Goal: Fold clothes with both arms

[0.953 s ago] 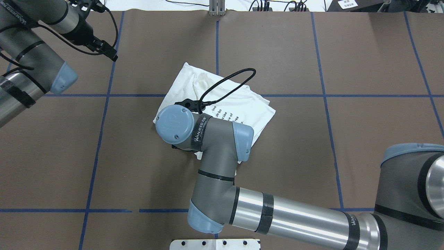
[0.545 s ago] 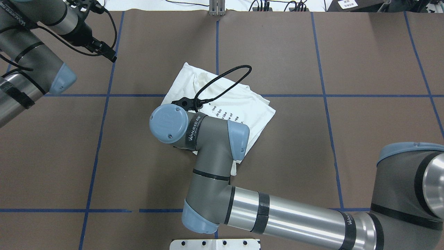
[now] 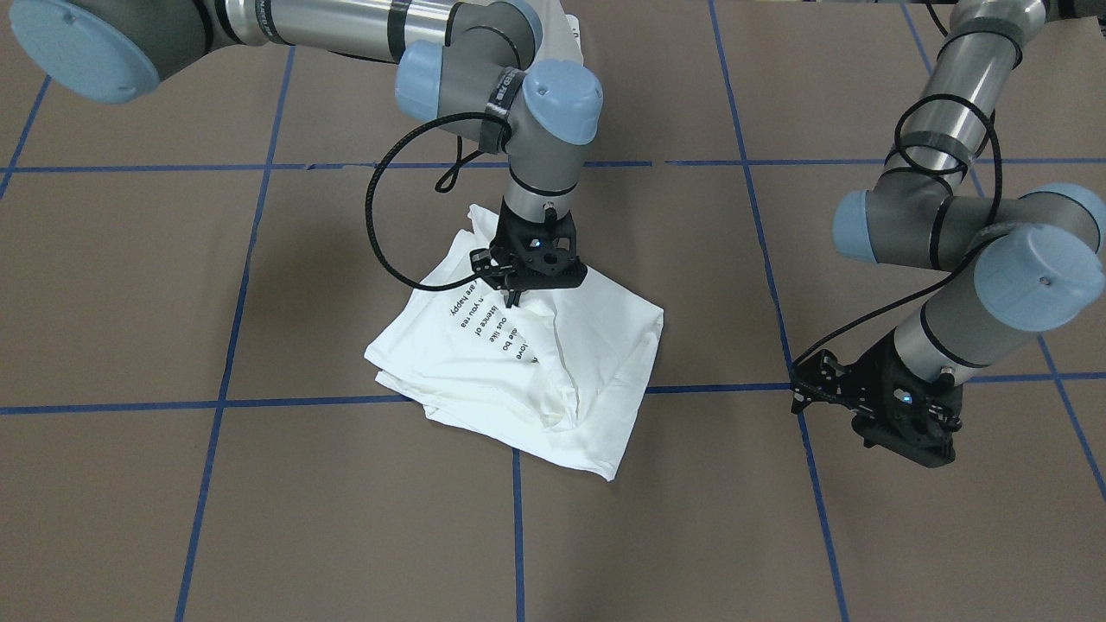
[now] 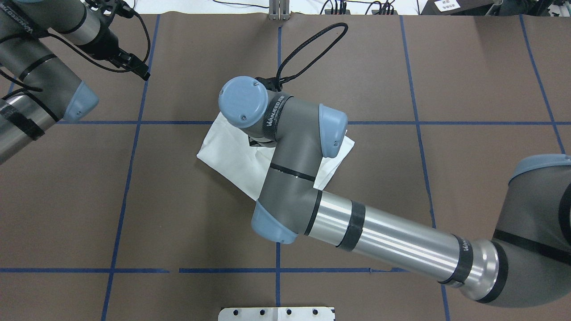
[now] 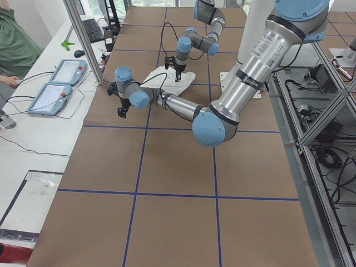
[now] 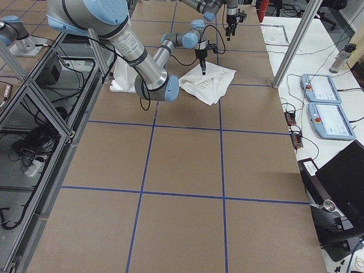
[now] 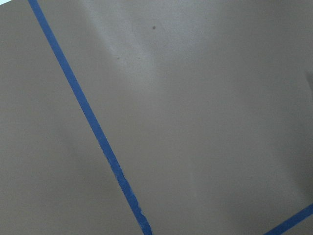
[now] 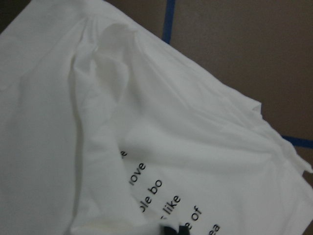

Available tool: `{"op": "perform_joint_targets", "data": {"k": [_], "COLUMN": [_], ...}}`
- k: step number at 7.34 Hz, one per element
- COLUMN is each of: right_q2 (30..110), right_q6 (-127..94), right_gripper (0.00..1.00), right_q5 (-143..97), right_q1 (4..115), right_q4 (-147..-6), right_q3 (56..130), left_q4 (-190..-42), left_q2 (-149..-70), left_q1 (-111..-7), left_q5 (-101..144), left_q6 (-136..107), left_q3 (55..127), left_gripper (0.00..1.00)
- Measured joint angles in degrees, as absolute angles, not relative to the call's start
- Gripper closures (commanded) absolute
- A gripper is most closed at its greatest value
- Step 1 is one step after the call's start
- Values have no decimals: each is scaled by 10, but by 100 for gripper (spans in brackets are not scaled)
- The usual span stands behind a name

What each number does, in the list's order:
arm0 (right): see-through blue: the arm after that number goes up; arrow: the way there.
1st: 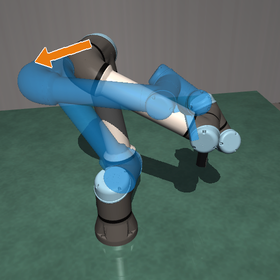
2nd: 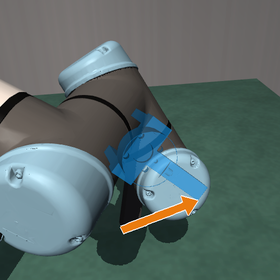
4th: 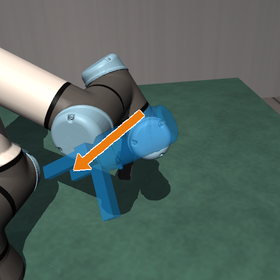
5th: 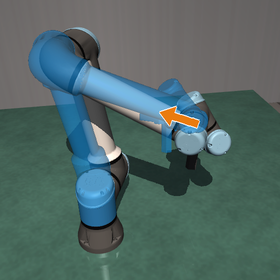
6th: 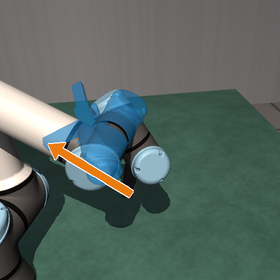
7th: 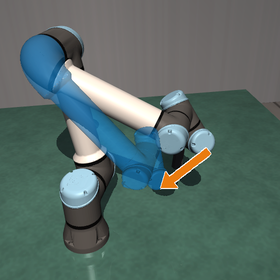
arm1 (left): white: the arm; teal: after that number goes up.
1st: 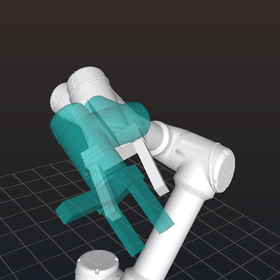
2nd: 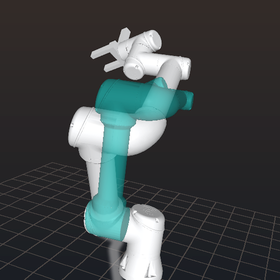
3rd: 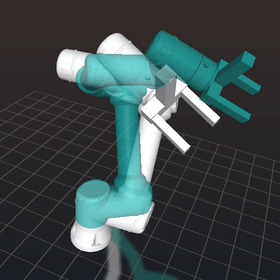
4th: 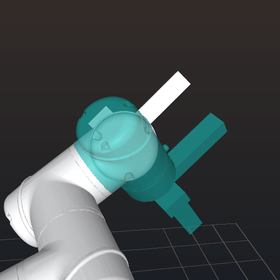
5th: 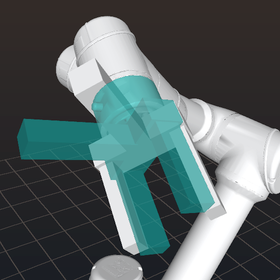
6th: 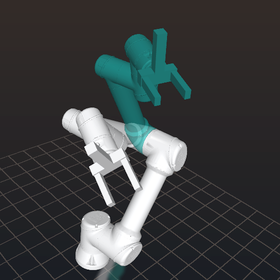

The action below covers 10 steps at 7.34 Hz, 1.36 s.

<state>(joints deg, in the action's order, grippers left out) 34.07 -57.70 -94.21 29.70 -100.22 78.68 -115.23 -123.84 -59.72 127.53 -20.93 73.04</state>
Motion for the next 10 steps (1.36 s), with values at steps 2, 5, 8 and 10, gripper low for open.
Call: {"op": "perform_joint_targets", "data": {"k": [2,5,8,10], "right_q2": [396,456,458,443], "right_q6": [-504,-471,-447,-444], "right_gripper": [100,100,74,0], "right_q5": [-947,-943,-941,-944], "right_q1": [341,363,388,403], "right_q4": [-992,-953,-915,-865], "right_q3": [808,816,771,724], "left_q4": [-1152,-1151,-1151,-1150], "left_q2": [-1239,-1239,-1239,-1239], "left_q1": [-597,-597,-597,-598], "left_q5": [1275,1275,1276,1276], "left_q6": [-210,-210,-210,-211], "left_q3": [730,731,735,739], "left_gripper": [0,0,0,0]}}
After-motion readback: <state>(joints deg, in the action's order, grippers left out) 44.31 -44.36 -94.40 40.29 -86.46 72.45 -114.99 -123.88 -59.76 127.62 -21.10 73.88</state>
